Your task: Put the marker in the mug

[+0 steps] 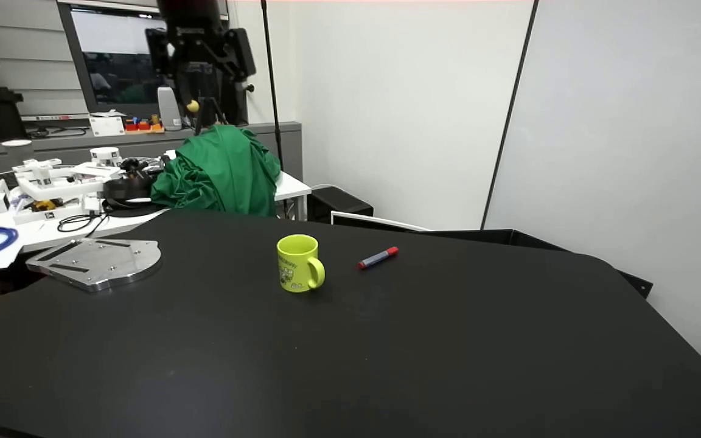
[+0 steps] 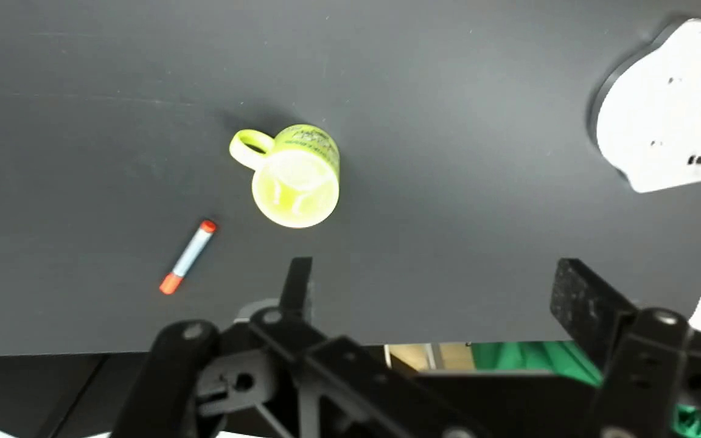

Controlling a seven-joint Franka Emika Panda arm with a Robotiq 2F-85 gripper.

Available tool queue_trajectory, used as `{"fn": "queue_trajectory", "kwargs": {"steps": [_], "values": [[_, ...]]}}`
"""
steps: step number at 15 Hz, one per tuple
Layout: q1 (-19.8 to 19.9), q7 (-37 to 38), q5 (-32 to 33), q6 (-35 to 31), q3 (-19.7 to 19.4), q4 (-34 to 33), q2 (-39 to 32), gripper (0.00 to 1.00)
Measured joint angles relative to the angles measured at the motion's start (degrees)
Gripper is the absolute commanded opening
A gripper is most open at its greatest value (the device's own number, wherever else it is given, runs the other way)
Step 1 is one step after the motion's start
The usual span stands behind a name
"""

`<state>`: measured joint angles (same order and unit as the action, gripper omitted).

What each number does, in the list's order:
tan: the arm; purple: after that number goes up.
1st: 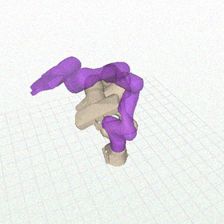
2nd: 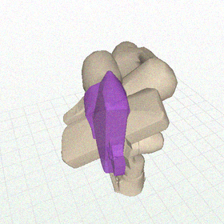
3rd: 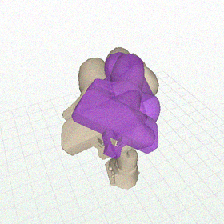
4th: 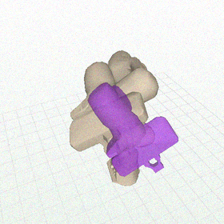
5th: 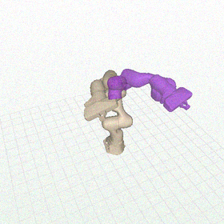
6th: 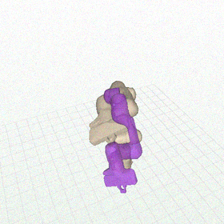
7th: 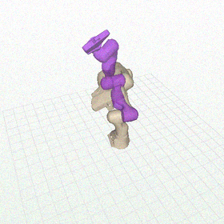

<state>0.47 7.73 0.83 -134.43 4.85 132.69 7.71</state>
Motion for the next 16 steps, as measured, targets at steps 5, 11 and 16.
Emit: {"fn": "queue_trajectory", "kwargs": {"steps": [5, 11, 16], "values": [[2.6, 7.6, 1.1, -0.1, -4.6, -15.9, -14.4, 1.00], [2.9, 11.3, -2.3, -3.3, -9.2, -35.0, -30.6, 1.00], [5.2, 11.3, -6.8, -4.9, -10.9, -48.7, -44.8, 1.00]]}}
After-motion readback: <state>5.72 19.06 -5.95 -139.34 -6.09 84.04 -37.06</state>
